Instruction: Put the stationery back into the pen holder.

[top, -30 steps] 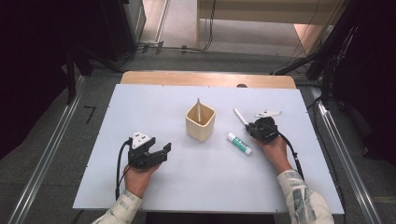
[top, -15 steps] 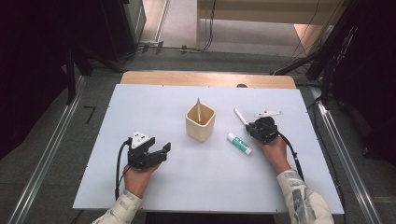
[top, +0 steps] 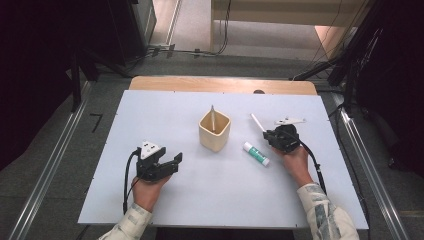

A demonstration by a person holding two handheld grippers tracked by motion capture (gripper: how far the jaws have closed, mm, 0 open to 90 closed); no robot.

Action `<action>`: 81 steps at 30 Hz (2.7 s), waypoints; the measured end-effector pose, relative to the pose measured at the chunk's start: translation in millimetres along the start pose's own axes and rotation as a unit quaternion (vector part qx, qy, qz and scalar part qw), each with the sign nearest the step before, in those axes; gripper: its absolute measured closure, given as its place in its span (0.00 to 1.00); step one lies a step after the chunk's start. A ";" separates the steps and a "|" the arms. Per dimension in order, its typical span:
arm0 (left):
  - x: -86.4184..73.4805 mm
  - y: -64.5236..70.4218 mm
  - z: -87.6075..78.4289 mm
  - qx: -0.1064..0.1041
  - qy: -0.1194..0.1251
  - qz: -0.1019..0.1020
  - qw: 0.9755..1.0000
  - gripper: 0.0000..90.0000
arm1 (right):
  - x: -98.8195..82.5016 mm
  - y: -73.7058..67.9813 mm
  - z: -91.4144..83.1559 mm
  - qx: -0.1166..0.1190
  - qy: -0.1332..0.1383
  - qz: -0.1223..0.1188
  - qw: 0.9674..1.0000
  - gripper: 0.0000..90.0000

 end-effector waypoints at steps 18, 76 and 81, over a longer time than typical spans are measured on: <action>-0.2 -0.2 -0.1 0.000 -0.001 0.000 1.000 0.38 | 36.1 -38.3 -21.8 0.040 0.050 -0.017 0.998 0.85; 0.8 -0.8 -1.1 -0.002 0.001 0.001 1.000 0.38 | 103.2 -122.5 -26.8 0.117 0.096 -0.047 0.987 0.85; 0.9 -1.0 -1.1 -0.001 0.001 0.000 1.000 0.38 | 106.2 -130.6 -22.4 0.124 0.091 -0.049 0.987 0.85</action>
Point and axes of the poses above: each handheld gripper's, and its own axes: z roughly forward along the jaws, x roughly out of its top, y roughly to its right, the point moved 10 cm from there along z, roughly forward along the jaws, and after that the axes turned 5 degrees about y, right-handed, at the moved point
